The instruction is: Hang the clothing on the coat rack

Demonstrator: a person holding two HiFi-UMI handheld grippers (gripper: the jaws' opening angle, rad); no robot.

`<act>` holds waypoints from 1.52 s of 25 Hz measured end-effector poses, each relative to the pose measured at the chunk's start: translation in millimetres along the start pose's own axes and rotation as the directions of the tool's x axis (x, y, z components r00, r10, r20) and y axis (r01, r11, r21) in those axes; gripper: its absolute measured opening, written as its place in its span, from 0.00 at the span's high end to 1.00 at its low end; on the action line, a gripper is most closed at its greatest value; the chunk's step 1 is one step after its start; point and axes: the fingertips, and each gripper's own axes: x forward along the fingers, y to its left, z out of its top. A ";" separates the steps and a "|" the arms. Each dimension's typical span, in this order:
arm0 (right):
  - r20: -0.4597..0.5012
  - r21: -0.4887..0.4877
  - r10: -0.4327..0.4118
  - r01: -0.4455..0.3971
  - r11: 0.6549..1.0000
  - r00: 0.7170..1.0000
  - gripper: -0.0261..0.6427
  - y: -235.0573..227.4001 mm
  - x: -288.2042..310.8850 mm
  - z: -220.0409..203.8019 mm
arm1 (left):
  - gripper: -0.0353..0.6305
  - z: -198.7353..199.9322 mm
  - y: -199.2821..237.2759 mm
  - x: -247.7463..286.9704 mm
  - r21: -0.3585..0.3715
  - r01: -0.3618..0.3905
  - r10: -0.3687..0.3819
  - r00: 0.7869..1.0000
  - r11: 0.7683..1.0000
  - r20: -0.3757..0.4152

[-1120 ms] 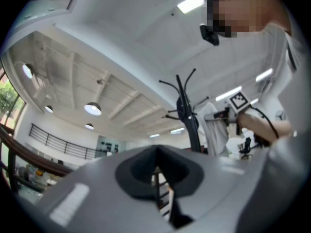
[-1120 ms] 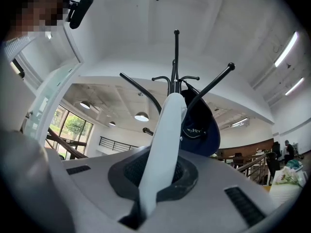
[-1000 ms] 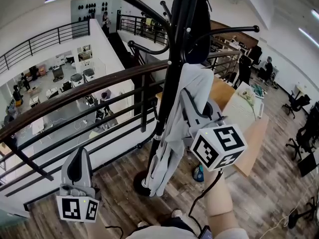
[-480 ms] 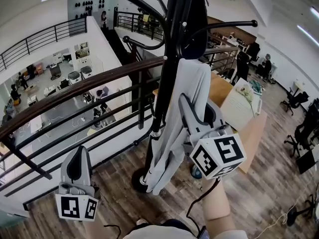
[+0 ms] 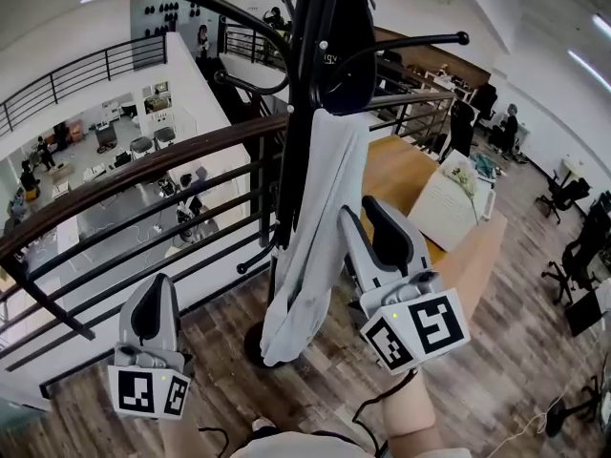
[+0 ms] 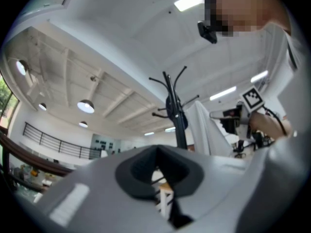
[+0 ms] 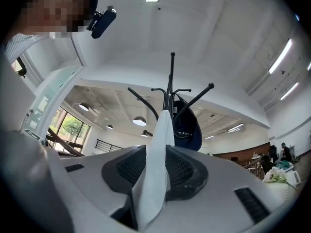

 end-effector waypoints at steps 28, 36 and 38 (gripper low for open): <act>-0.084 0.018 0.024 -0.023 1.000 0.996 0.96 -20.7 -139.5 -40.0 | 0.94 34.7 -102.4 -82.2 0.061 -0.077 0.079 0.996 0.995 -0.032; -0.107 0.041 0.020 -0.016 0.999 0.994 0.96 -30.3 -176.2 -47.4 | 0.94 33.8 -131.9 -104.2 0.065 -0.084 0.087 0.995 0.994 -0.050; -0.109 0.037 0.025 -0.021 0.999 0.994 0.96 -31.1 -183.6 -47.6 | 0.94 33.1 -139.2 -108.6 0.066 -0.086 0.089 0.995 0.994 -0.051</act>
